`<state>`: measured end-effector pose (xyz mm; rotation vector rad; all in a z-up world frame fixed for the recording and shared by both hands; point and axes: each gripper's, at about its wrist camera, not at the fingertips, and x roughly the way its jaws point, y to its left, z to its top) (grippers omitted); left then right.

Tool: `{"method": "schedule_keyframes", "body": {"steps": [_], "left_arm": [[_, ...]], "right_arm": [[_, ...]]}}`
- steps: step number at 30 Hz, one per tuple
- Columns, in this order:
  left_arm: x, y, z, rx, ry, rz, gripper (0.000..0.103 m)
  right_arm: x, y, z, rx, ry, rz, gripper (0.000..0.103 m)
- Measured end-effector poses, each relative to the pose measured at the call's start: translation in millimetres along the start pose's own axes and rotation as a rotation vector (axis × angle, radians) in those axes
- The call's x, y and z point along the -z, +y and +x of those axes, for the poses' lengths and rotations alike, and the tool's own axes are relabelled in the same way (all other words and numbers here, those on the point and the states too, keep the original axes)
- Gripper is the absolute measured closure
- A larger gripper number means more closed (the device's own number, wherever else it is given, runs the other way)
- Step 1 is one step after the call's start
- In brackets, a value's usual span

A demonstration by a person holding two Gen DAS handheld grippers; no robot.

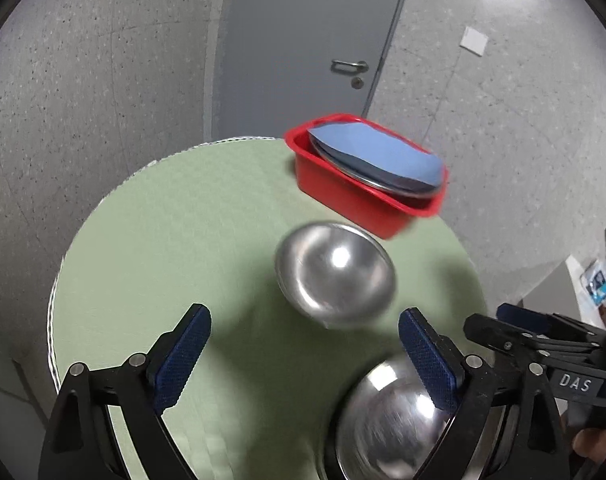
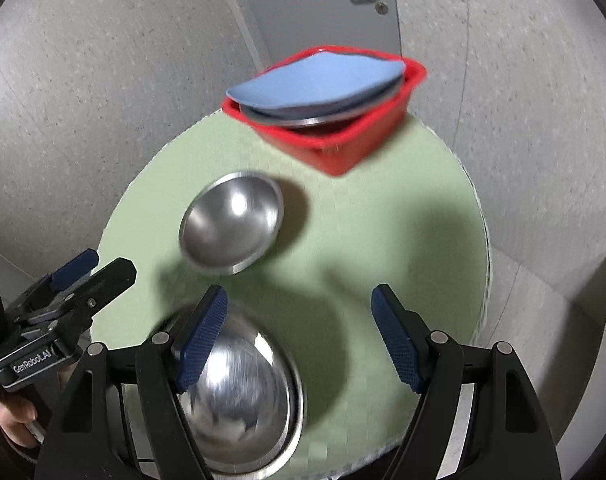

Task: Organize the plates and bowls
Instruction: 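Move both grippers to the smaller steel bowl on the table, then grasp the smaller steel bowl rim with both grippers and lift it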

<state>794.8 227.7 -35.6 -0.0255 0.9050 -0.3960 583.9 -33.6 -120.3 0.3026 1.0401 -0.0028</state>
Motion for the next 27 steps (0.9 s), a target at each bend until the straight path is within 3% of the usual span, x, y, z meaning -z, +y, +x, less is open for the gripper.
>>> {"method": "schedule_keyframes", "body": {"steps": [7,13,15,21,27], "left_arm": [[-27.2,8.9,61.7,0.0,0.096,-0.02,0.013],[-36.3,16.7,106.4,0.013,0.182,-0.038,0.03],[-38.6,14.8,118.9,0.01,0.214,-0.022,0.043],[-39.2,13.9,140.0,0.025,0.267,0.013,0.071],[-45.0,11.7,148.8,0.036,0.268,0.022,0.088]], "right_arm": [[-31.8,6.9,52.0,0.013,0.076,-0.021,0.027],[-42.2,2.6,91.1,0.011,0.16,-0.005,0.032],[-44.0,1.8,98.7,0.005,0.176,-0.006,0.034],[-43.9,5.6,113.4,-0.041,0.226,-0.011,0.054],[-43.4,9.5,122.4,-0.052,0.261,-0.035,0.073]]}}
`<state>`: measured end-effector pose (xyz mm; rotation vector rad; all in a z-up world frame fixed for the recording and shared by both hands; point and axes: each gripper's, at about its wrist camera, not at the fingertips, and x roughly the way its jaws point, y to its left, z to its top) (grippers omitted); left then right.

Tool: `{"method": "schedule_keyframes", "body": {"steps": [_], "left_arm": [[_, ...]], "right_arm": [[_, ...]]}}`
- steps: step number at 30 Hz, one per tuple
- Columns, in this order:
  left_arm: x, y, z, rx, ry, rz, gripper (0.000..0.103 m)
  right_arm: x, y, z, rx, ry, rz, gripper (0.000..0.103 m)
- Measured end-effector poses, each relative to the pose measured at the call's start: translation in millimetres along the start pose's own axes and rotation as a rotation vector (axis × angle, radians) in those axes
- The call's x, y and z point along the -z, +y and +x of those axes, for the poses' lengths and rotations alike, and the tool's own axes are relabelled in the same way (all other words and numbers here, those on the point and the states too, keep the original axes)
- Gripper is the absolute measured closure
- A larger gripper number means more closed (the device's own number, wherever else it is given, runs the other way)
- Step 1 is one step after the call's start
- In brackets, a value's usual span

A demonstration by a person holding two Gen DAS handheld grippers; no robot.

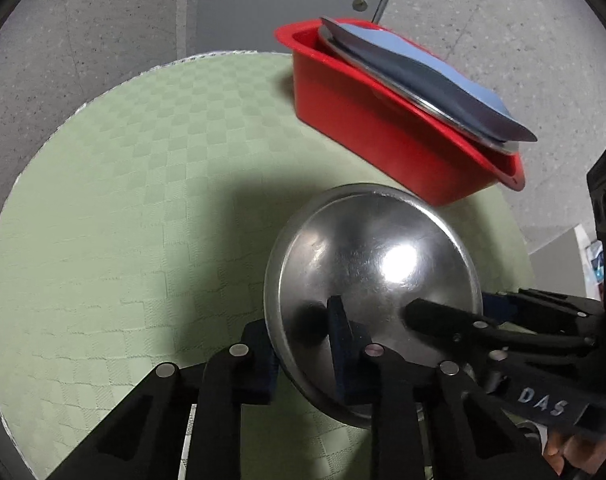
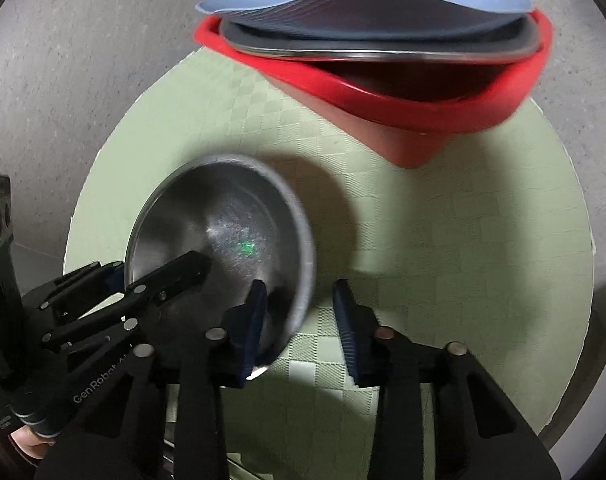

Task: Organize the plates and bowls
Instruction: 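Grasp the smaller steel bowl rim with both grippers and lift it, then carry the smaller bowl over the nested bowls and lower it inside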

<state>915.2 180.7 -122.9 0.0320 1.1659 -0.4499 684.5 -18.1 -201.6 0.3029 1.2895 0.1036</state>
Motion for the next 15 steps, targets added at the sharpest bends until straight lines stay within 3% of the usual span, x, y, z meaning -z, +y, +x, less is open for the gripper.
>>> {"method": "schedule_keyframes", "body": {"steps": [2,15], "left_arm": [[-3.1,-3.0,-0.8,0.008,-0.011,0.003,0.091],[-1.9,-26.0,-43.2,0.008,-0.098,0.002,0.092]], "right_arm": [[-0.9,2.5,0.2,-0.008,0.005,-0.009,0.079],[1.2,2.4,-37.1,-0.04,-0.069,-0.017,0.079]]}}
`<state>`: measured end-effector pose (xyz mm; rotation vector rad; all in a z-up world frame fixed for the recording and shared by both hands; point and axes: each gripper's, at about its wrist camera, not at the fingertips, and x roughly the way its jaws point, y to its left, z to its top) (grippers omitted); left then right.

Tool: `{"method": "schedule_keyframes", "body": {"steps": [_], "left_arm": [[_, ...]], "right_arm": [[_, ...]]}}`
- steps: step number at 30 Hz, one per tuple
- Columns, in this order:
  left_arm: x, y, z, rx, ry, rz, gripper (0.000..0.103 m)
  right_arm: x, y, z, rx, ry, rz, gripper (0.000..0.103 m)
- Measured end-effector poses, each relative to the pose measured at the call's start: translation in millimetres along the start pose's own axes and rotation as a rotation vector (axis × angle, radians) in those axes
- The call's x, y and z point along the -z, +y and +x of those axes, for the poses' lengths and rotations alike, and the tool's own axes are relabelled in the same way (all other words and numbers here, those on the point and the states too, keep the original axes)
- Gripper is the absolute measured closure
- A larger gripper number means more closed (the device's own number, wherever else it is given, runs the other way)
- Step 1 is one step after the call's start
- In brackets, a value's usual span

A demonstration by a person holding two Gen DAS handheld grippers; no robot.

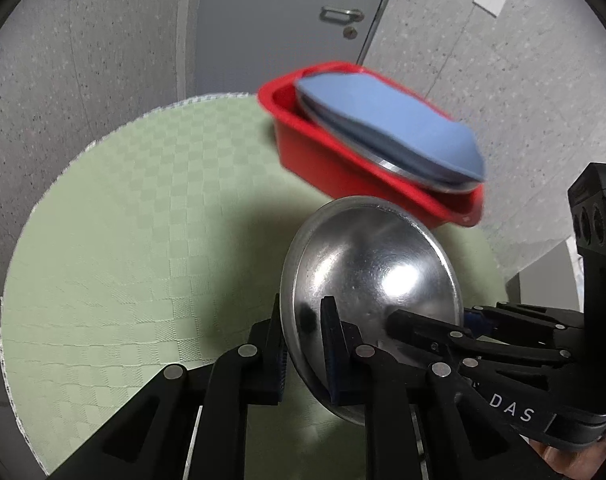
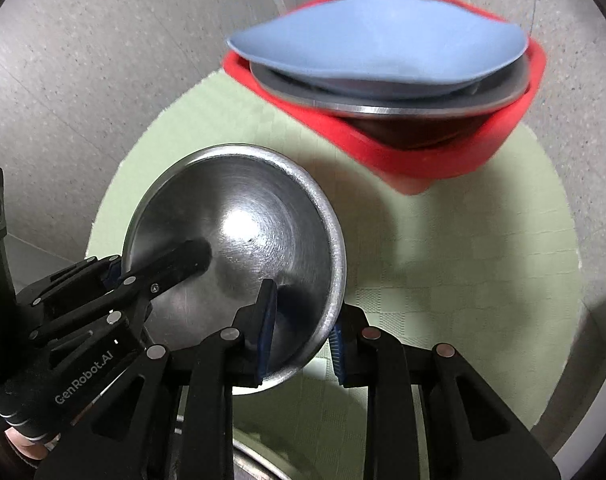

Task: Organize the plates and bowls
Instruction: 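Carry the smaller bowl over the nested bowls and lower it inside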

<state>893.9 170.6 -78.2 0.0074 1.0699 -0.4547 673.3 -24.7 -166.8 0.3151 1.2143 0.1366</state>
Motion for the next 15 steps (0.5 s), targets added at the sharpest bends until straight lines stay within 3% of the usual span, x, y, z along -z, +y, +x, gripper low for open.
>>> {"method": "schedule_keyframes", "body": {"steps": [8,15], "left_arm": [[17.6,-26.0,-48.6,0.008,-0.066,0.039,0.091],[58.7,-45.9,-95.9,0.022,-0.11,0.047,0.091]], "right_arm": [[11.5,0.0,-44.0,-0.004,-0.08,-0.007,0.079],[31.8,4.4,-69.6,-0.019,-0.12,-0.019,0.079]]}}
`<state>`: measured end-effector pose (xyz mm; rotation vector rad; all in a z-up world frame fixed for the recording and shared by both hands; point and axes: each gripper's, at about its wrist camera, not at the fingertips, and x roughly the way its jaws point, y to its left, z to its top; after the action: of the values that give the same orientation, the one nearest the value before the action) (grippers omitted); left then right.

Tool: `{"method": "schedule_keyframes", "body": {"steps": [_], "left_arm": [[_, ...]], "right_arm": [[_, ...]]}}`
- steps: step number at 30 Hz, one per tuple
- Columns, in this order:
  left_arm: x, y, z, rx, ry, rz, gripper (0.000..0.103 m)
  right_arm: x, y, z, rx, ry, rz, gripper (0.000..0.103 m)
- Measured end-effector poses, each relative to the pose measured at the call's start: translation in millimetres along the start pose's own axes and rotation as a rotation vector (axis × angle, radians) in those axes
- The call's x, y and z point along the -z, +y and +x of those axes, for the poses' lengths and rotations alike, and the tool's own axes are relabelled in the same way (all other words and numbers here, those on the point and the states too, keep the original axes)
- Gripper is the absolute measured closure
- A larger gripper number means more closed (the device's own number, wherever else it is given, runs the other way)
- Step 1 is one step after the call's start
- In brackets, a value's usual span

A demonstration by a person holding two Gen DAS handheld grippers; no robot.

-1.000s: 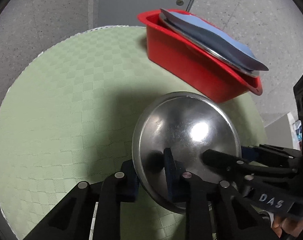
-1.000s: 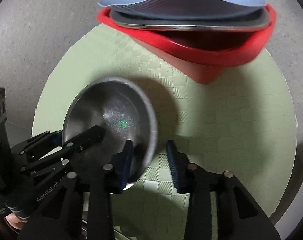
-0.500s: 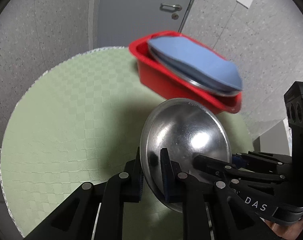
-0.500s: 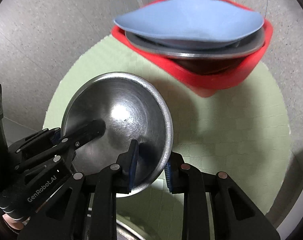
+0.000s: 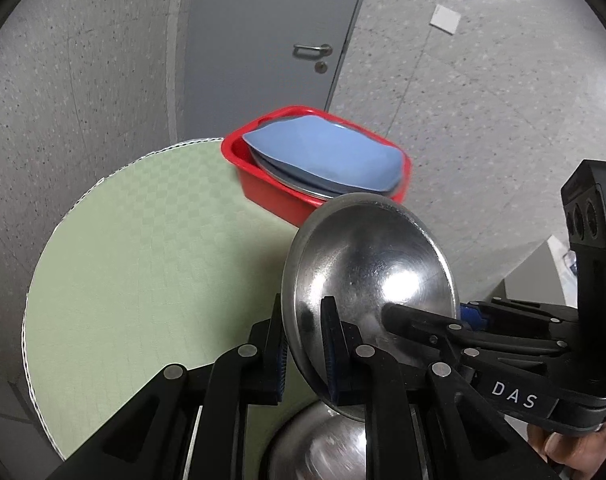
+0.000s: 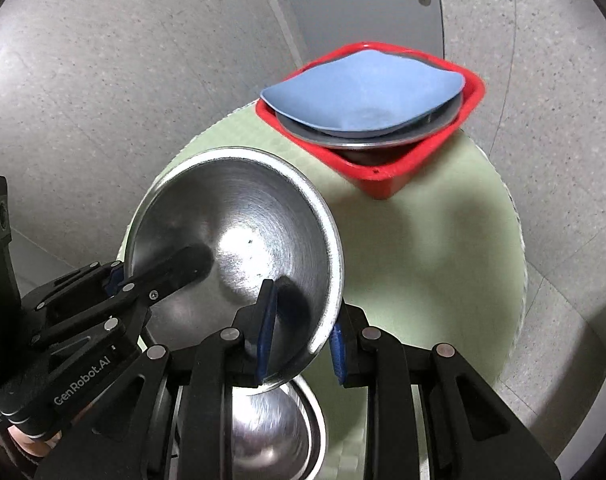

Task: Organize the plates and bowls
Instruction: 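Carry the smaller bowl over the nested bowls and lower it inside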

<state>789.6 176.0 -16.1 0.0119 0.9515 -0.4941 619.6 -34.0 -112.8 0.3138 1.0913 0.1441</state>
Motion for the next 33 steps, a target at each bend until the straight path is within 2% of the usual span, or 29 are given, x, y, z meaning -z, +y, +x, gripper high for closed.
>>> {"method": "schedule_keyframes", "body": {"steps": [6,12,16,33], "left_arm": [[41.0,-16.5,-34.0,-0.01,0.0,0.01,0.091],[74.1,-22.8,-44.0,-0.018,0.052,0.007,0.091],[81.7,-27.1,-42.3,-0.026,0.08,0.005,0.091],[86.4,-23.6,-29.7,0.004,0.113,-0.002,0.082]], "right_arm": [[35.6,4.5,-20.8,-0.02,0.0,-0.002,0.079],[70.1,7.4,-22.1,-0.027,0.043,-0.005,0.079],[84.5,1.4,-13.1,-0.034,0.081,0.004,0.079],[97.9,23.2,-16.9,0.074,0.054,-0.09,0.077]]}}
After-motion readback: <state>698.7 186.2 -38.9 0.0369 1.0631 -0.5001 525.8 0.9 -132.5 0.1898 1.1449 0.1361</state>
